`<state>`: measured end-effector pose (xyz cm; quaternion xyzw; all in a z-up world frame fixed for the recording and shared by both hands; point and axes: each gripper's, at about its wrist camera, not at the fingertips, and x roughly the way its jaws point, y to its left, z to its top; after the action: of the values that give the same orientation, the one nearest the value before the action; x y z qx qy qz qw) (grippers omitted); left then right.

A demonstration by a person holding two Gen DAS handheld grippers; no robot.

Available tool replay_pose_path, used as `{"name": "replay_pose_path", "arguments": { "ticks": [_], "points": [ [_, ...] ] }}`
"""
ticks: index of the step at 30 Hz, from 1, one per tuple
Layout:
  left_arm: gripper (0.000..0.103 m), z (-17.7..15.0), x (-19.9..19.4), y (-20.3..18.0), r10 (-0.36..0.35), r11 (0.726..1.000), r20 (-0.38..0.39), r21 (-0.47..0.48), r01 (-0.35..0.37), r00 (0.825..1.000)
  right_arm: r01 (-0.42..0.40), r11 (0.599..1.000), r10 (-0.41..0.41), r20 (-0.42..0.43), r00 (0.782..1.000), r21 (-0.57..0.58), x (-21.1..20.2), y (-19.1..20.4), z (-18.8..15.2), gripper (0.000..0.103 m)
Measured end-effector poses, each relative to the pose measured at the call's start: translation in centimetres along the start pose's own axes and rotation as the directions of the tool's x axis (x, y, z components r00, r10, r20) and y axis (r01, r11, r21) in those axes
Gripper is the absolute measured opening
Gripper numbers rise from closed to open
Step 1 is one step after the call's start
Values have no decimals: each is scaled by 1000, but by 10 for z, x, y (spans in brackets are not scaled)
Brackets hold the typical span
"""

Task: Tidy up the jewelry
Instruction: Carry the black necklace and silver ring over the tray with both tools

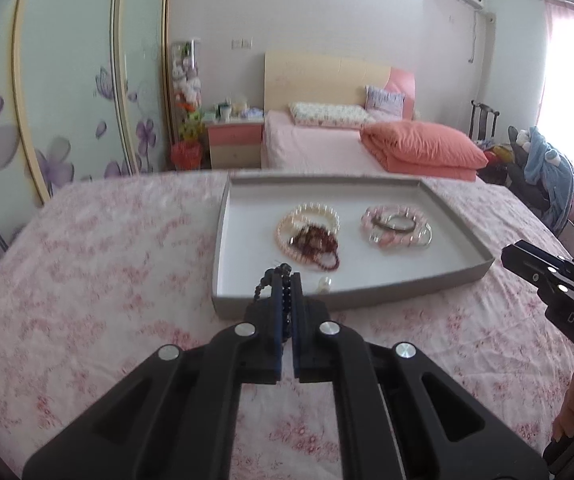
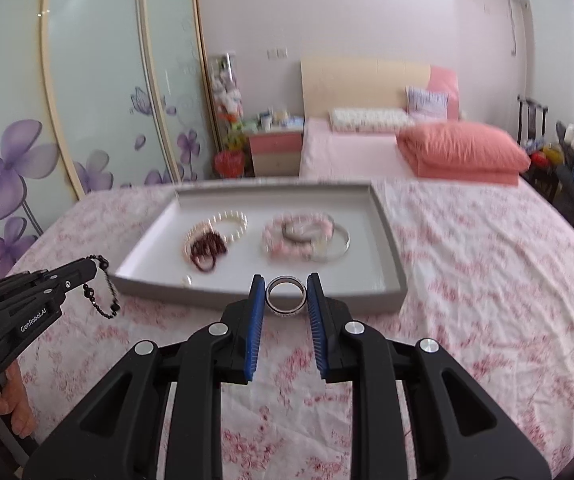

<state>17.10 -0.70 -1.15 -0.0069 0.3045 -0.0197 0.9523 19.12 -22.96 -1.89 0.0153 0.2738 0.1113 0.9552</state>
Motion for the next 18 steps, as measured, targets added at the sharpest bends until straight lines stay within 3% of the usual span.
{"name": "replay_pose_path", "arguments": {
  "ticks": [7,18],
  "points": [
    [5,12,-17,-17,22,999,117,37,-26,993,0,1000,0,129,992,5,-16,3,12,23],
    [5,20,-15,-24,16,999,143,43,-22,990,-2,1000,1,171,985,7,-13,2,22,23]
  ]
}}
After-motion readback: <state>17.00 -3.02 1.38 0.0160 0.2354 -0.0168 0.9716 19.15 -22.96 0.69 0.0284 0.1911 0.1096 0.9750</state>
